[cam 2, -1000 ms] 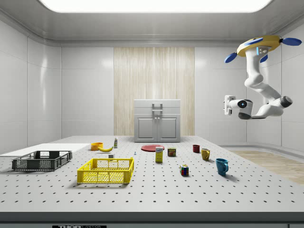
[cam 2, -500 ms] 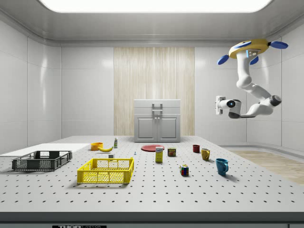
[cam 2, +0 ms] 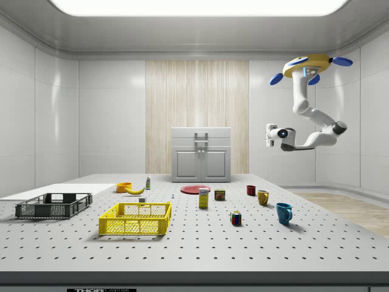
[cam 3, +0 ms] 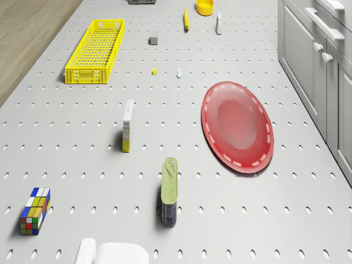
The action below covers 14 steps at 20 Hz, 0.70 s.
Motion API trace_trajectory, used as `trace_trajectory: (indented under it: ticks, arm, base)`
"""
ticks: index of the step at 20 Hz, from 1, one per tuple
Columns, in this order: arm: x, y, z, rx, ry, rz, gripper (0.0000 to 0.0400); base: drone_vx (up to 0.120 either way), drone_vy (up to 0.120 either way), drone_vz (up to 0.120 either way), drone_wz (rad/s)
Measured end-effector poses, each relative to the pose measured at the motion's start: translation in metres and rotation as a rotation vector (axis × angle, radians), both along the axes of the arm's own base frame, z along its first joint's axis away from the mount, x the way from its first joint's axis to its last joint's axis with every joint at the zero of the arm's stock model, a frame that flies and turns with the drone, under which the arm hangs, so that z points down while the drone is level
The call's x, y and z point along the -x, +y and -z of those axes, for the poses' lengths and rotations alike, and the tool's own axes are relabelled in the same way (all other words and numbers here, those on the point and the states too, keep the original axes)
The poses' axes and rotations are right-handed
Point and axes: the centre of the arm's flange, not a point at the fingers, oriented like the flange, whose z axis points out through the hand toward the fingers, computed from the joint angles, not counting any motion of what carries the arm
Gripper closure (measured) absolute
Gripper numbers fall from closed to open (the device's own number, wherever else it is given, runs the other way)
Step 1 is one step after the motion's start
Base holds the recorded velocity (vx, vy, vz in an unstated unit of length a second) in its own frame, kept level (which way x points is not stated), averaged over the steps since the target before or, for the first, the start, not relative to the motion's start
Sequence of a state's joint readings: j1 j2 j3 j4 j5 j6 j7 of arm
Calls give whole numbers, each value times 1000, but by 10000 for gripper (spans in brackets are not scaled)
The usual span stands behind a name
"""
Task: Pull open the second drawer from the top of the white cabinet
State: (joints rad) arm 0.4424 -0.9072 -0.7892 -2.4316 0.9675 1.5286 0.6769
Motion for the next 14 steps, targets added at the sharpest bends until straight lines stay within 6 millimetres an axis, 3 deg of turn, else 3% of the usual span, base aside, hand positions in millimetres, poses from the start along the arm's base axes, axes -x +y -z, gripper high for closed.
trace_trajectory:
  ticks: [14]
  arm:
    - [0,0,0,-1,0,0,100]
  base:
    - [120,-120,0,0]
